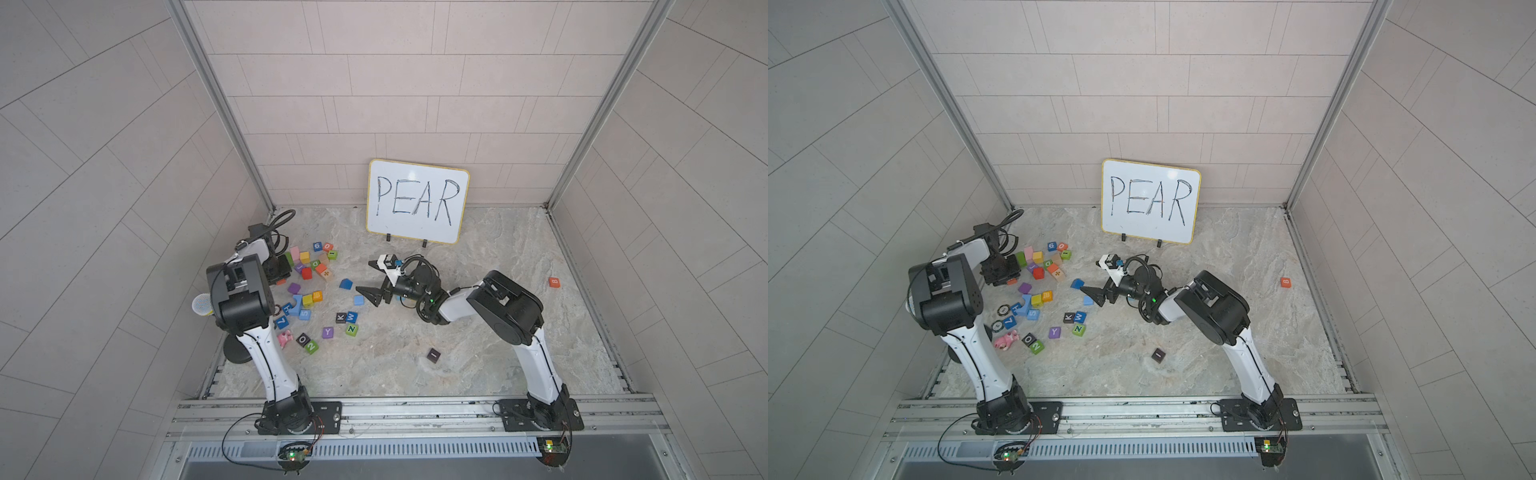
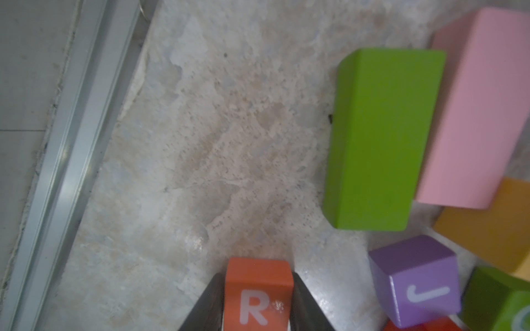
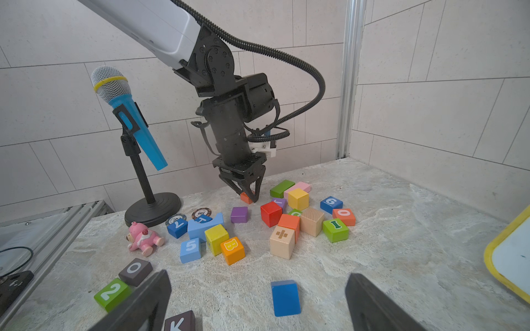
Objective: Spell the uppercase word “pear” with letter blocks
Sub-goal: Pick up the letter block from the center of the board.
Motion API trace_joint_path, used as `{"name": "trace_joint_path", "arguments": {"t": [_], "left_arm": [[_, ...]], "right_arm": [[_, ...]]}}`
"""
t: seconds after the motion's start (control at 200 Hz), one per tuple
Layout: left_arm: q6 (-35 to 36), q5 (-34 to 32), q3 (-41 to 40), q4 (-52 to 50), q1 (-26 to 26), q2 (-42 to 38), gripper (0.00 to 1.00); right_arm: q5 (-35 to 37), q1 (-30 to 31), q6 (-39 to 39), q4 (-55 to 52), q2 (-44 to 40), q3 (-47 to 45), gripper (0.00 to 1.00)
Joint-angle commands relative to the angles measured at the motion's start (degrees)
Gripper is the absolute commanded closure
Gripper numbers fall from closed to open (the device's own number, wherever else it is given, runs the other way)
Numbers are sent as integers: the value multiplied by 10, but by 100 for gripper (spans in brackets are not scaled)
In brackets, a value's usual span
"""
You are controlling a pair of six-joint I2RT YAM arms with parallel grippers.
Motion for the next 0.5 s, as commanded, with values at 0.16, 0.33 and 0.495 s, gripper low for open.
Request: {"name": "trace_joint_path", "arguments": {"t": [0.16,0.33,0.495], "left_arm": [[0,-14,14,-18,-14,5,66],[-10,-17,13,-25,-20,-9,70],[-34,-17,12,-44,-28,-35,72]], "right_arm": [[0,2,-2,12,12,-4,0],[0,2,-11,3,1,-7,0],[11,3,-32,-35,-24,-10,0]]}}
